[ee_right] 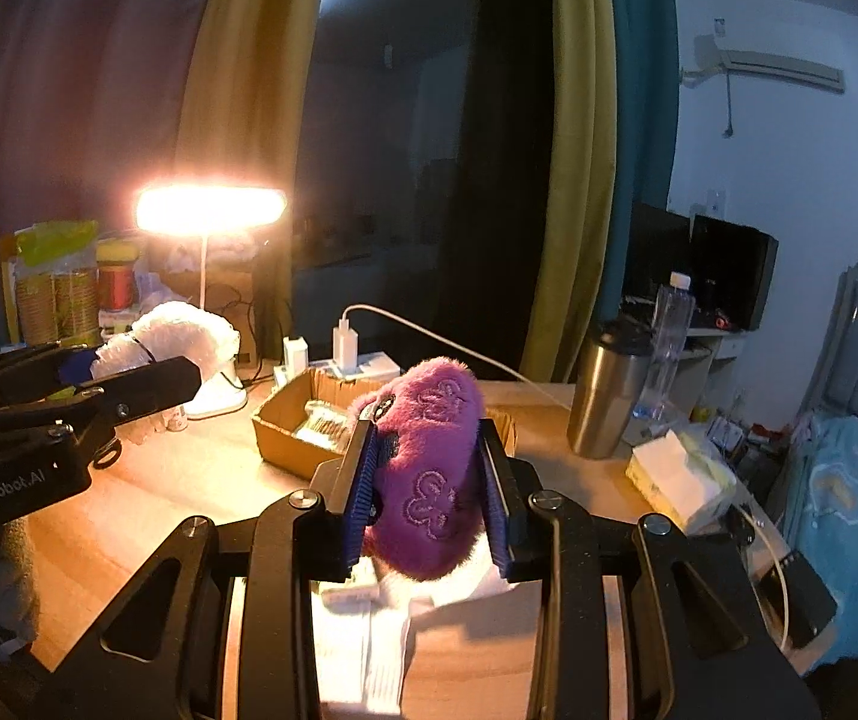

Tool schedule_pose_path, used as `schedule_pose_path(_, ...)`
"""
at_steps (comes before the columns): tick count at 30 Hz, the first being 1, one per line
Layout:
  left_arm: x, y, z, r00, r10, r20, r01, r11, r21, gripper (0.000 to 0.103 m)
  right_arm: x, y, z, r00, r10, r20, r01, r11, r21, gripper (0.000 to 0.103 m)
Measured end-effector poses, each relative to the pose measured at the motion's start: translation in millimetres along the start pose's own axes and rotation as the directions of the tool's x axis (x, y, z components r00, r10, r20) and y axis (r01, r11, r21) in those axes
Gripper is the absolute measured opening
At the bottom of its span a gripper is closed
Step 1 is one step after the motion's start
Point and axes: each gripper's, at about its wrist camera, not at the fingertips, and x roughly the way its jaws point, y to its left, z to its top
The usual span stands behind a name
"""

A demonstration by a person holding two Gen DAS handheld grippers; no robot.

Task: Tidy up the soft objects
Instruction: 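Lift and carry the plush toy and bubble-wrap bag toward the cardboard box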

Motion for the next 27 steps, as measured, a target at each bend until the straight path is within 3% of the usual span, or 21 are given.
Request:
schedule_pose_path(16, 34, 35, 32, 0.996, 0.060, 0.067, -0.057, 0.998, -0.037, 0.041, 46, -18, 30, 0.999, -0.014, 0.033, 0.014, 1.000, -0.003, 0.034)
schedule_pose_path(27, 73, 48, 37, 0.994, 0.085, 0.065, -0.083, 0.996, -0.044, 0.041, 80, -33, 36, 0.999, -0.018, 0.027, 0.018, 1.000, 0.023, 0.034)
